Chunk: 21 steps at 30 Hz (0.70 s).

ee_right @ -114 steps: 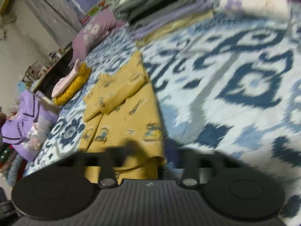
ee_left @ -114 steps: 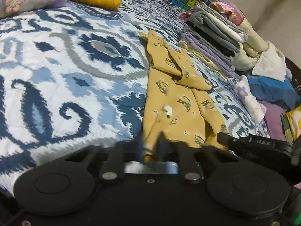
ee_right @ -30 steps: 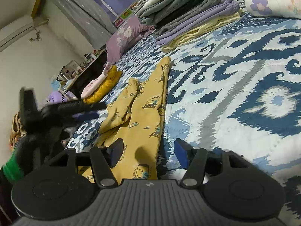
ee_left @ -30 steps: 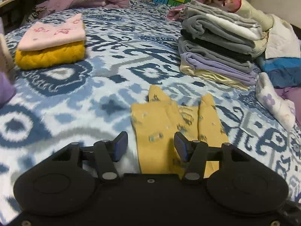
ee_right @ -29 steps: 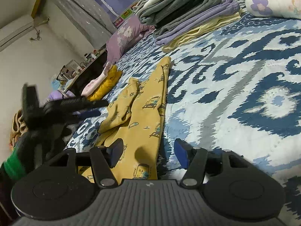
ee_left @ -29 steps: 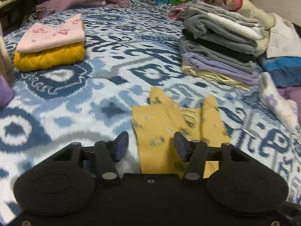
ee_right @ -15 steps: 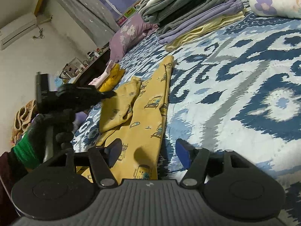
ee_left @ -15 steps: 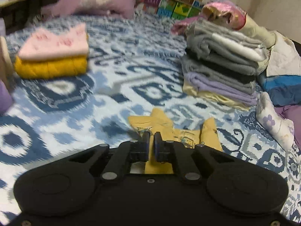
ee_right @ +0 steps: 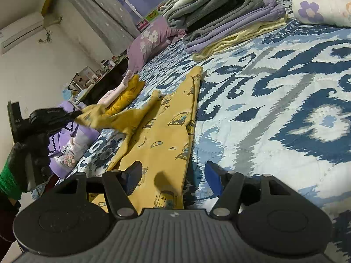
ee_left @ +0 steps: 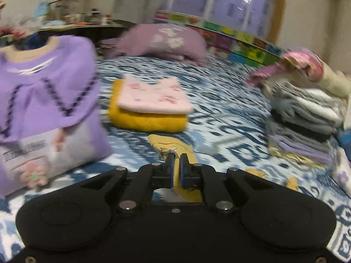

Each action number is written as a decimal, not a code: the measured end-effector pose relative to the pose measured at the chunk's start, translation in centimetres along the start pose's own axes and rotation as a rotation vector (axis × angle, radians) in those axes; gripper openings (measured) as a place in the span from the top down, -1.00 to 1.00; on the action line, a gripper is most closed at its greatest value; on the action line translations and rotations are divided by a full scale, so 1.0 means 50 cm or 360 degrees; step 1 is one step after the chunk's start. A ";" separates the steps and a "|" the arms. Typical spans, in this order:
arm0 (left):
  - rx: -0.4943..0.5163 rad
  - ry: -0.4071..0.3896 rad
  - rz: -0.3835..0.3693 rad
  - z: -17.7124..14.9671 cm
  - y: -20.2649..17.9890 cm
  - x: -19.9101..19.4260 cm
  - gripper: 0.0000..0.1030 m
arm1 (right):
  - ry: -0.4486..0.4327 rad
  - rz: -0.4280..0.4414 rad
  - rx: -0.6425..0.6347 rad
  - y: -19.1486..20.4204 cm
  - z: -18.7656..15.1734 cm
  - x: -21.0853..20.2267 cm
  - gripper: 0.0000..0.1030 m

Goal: Fold clothes

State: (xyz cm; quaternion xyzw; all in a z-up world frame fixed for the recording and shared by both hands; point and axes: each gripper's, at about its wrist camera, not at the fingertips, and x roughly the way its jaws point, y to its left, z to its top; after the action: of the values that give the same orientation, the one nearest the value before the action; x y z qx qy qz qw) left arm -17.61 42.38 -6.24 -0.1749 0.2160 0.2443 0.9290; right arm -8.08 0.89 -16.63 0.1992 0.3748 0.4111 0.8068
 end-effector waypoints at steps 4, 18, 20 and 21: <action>-0.0062 -0.0050 -0.0018 -0.014 0.051 -0.012 0.93 | -0.0004 0.0001 -0.0003 -0.001 -0.001 0.001 -0.23; -0.0209 0.0010 0.0270 -0.087 0.238 -0.041 0.80 | -0.0006 0.0004 -0.0015 0.000 -0.001 0.004 -0.25; -0.0212 0.0023 0.0273 -0.097 0.242 -0.056 0.66 | -0.0006 0.0004 -0.0019 0.001 -0.002 0.003 -0.27; -0.0210 0.0039 0.0242 -0.096 0.233 -0.059 0.42 | -0.0006 0.0003 -0.0023 0.001 -0.002 0.003 -0.27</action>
State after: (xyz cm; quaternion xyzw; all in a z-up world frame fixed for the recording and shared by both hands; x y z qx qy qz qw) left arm -27.61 48.74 -11.45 -0.2219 0.2234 0.3256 0.8915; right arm -8.15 1.06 -16.74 0.1944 0.3701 0.4141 0.8085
